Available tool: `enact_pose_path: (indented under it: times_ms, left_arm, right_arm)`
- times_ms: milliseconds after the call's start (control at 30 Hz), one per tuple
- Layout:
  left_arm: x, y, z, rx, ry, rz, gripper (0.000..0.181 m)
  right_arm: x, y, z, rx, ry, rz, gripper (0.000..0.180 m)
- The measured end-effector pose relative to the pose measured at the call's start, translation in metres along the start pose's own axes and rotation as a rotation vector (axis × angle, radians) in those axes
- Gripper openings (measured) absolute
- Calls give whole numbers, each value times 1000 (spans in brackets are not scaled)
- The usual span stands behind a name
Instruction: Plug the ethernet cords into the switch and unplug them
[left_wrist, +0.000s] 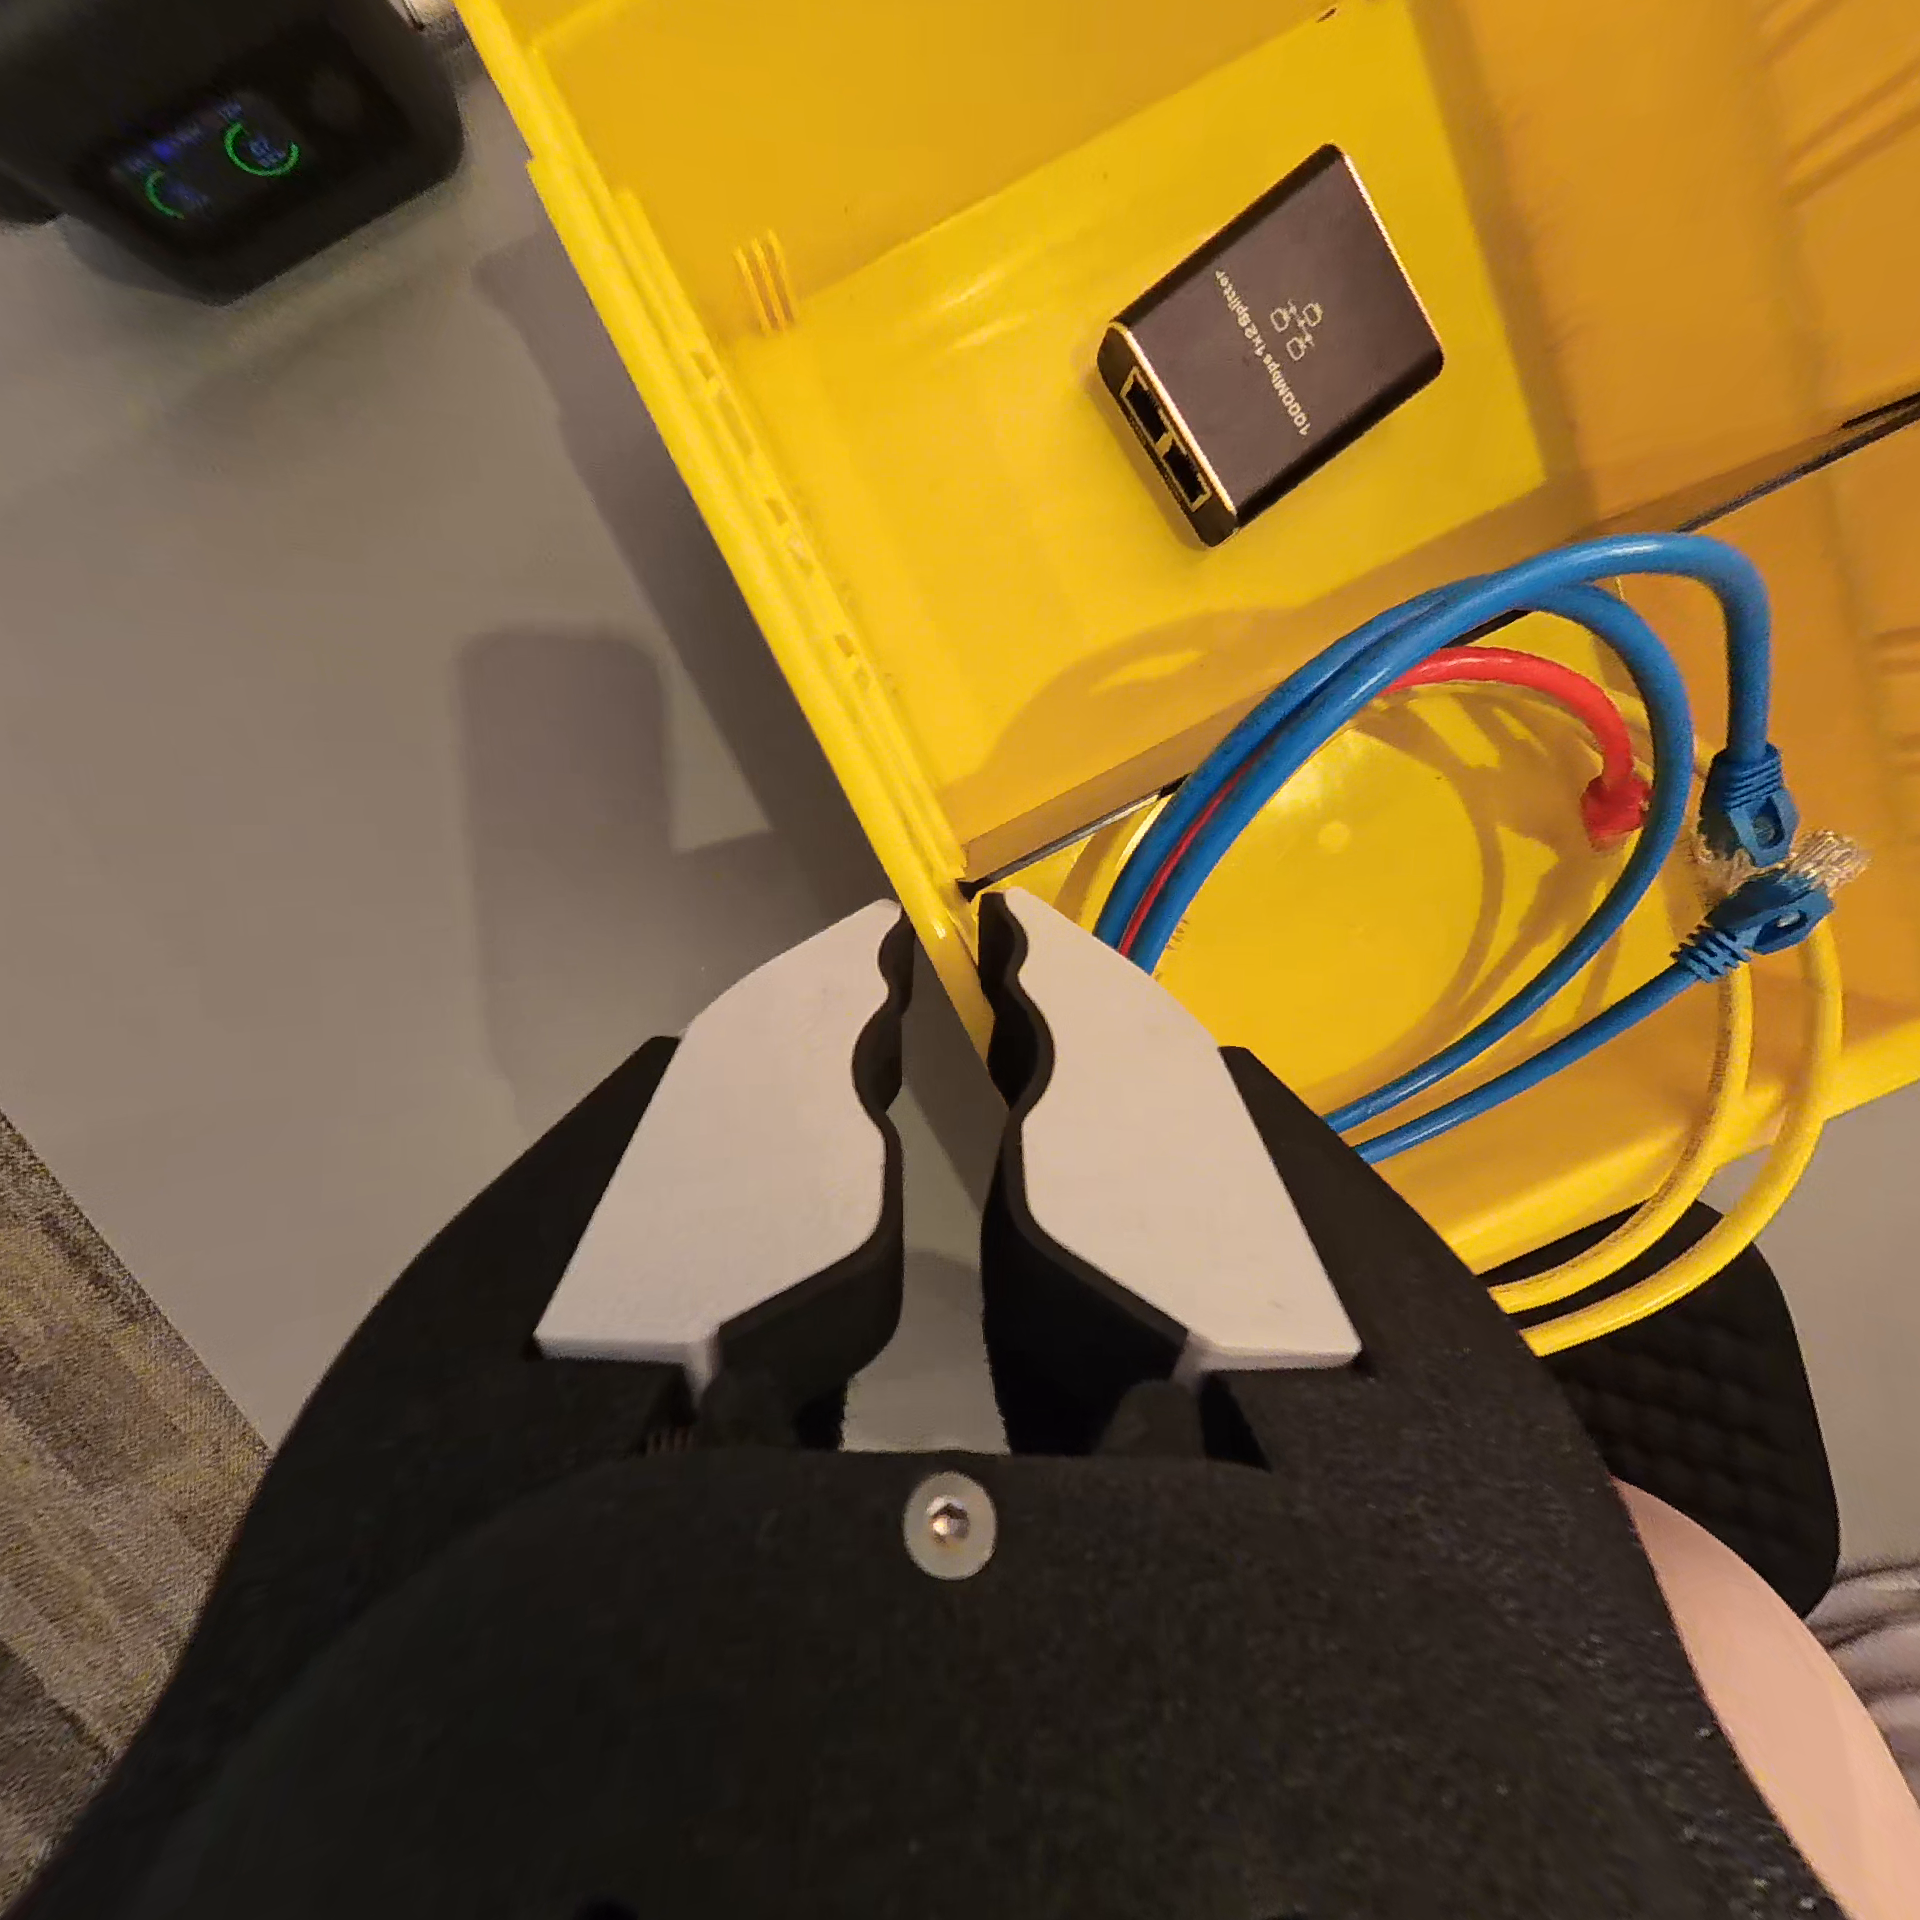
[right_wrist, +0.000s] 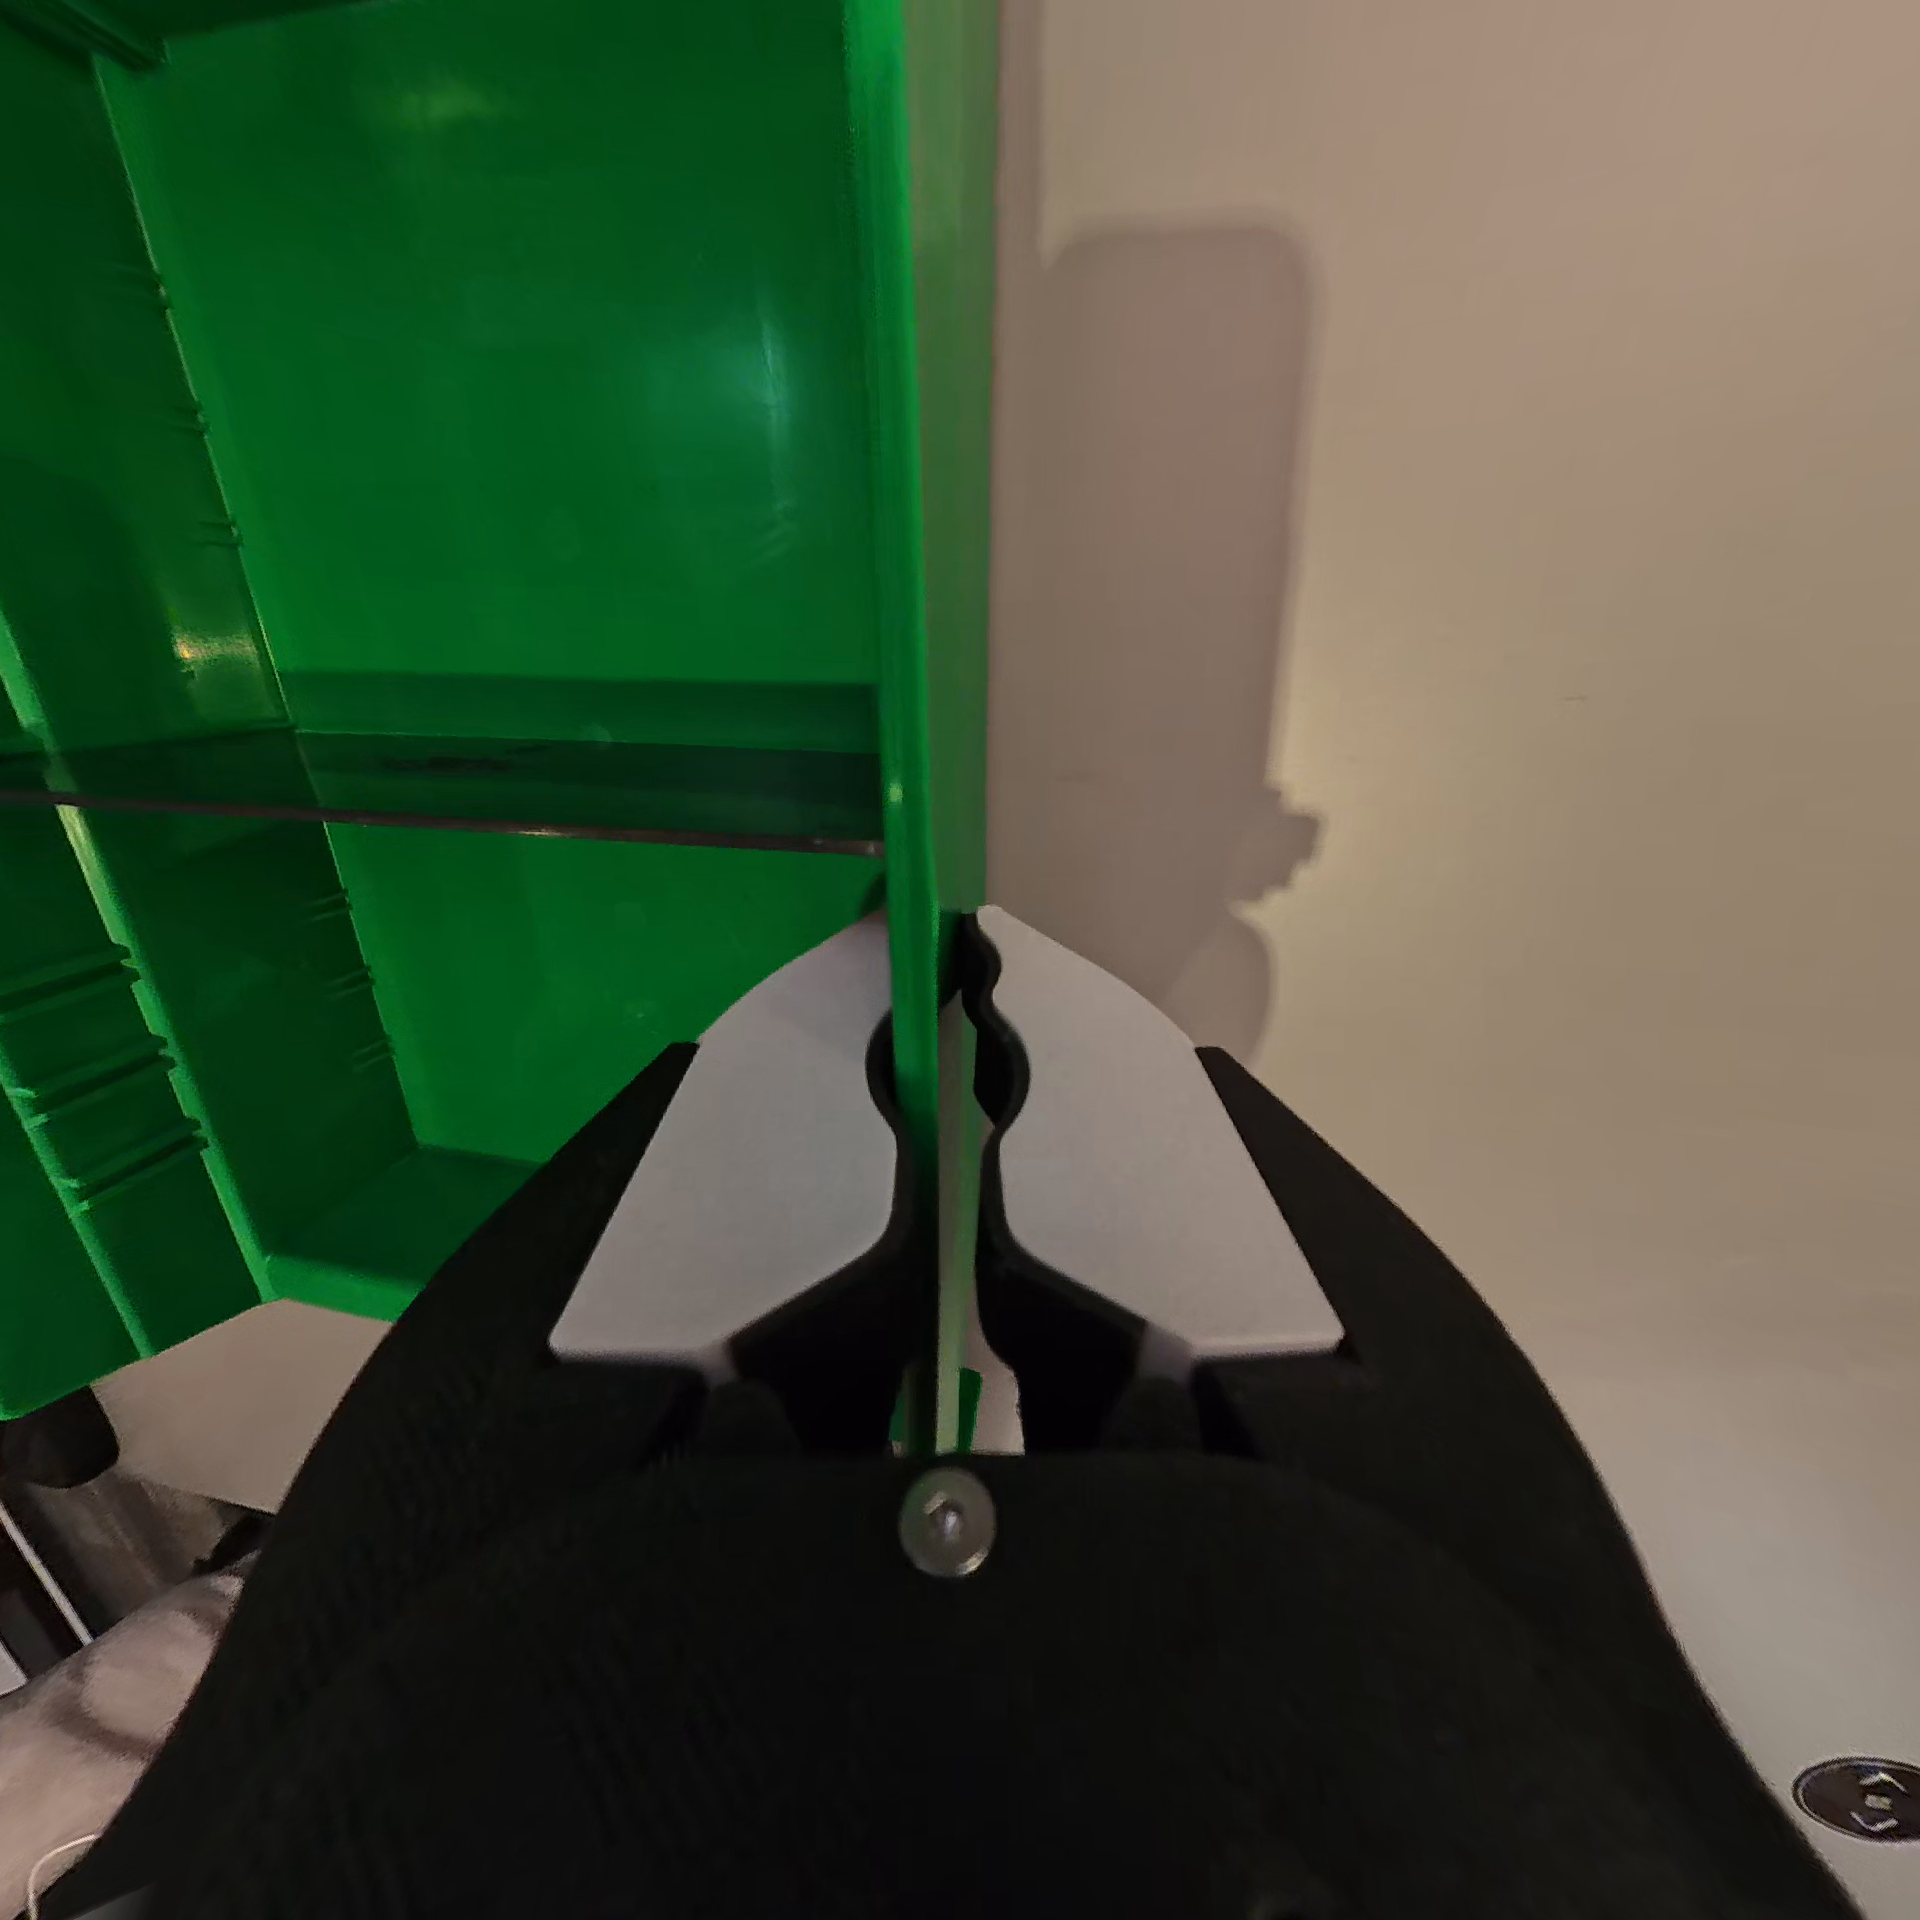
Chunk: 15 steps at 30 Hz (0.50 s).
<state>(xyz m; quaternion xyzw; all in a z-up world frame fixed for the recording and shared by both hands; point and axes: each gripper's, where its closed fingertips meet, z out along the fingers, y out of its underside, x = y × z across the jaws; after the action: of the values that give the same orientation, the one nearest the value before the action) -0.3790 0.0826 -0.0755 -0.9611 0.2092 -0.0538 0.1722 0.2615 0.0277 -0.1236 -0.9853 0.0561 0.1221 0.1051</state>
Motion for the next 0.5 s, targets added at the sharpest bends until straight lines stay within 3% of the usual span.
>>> enact_pose_path:
  times_ms: [333,500]
  left_arm:
    - [-4,-1,0,-7,-29,-28,10]
    - [-8,-4,-13,42,-34,-161,17]
  right_arm:
    - [4,-3,0,17,4,-36,6]
    - [2,0,-3,56,-14,-60,13]
